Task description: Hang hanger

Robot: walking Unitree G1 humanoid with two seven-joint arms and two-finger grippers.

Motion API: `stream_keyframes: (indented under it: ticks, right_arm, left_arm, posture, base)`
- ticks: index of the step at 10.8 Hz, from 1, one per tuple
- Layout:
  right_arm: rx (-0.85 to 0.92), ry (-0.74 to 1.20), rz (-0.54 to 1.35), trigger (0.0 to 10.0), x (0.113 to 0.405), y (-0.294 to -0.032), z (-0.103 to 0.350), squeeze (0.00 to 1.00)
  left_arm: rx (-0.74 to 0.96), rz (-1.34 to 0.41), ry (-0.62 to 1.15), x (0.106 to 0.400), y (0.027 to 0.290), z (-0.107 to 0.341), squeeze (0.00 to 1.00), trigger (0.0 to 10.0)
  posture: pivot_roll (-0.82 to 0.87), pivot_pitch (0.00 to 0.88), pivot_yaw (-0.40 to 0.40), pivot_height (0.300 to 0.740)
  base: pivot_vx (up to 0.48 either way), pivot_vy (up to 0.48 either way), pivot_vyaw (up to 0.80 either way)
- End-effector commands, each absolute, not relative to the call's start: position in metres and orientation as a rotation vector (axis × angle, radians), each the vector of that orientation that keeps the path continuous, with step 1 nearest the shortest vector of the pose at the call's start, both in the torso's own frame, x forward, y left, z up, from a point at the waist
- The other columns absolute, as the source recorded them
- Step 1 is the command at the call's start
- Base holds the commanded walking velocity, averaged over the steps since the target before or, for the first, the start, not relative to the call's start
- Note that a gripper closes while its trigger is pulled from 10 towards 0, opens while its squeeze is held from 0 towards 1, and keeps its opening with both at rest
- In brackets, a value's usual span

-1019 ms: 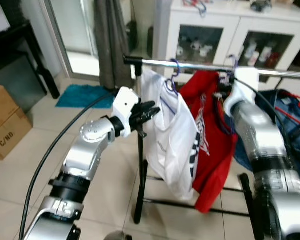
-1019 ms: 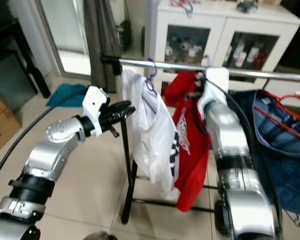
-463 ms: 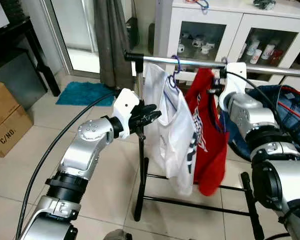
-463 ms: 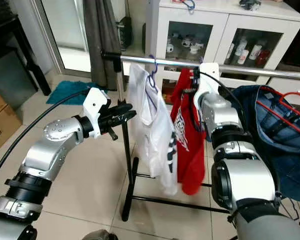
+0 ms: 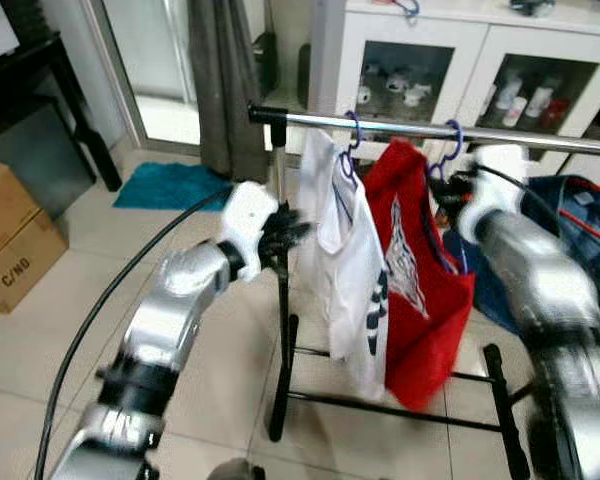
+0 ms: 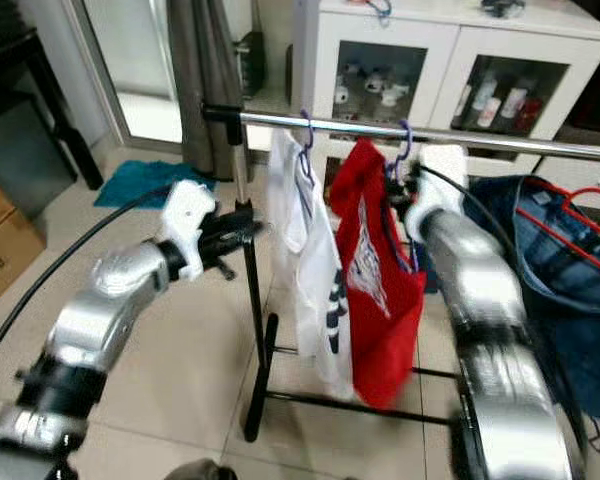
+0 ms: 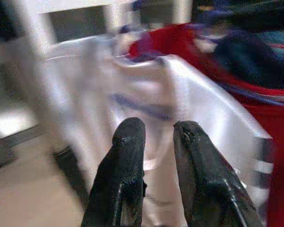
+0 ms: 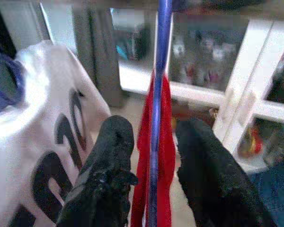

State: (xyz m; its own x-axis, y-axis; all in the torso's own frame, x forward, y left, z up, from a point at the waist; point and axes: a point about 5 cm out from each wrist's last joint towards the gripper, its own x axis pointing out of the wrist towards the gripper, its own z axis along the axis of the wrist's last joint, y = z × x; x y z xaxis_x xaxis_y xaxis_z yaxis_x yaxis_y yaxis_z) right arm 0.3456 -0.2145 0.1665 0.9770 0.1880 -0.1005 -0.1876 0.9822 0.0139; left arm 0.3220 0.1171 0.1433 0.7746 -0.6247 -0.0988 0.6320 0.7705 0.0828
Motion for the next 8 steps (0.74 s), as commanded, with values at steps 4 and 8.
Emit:
stream_keyframes:
  ticks: [4,8]
  right_arm:
    - [0.106,0.01,0.261,10.0,0.256,-0.205,0.162,0.0]
    - [0.106,0.131,0.123,10.0,0.228,-0.209,0.131,0.0]
  left_arm:
    - [0.037,-0.439,0.015,0.292,0.139,0.132,0.0,10.0]
    - [0.045,-0.354,0.062,0.274,0.143,0.115,0.0,10.0]
  posture:
    - [0.02,0.0,0.018,0.74]
    - [0.04,0.0,-0.024,0.74]
  base:
    - [0.0,-0.24,0.0]
    - [0.0,-0.48,0.0]
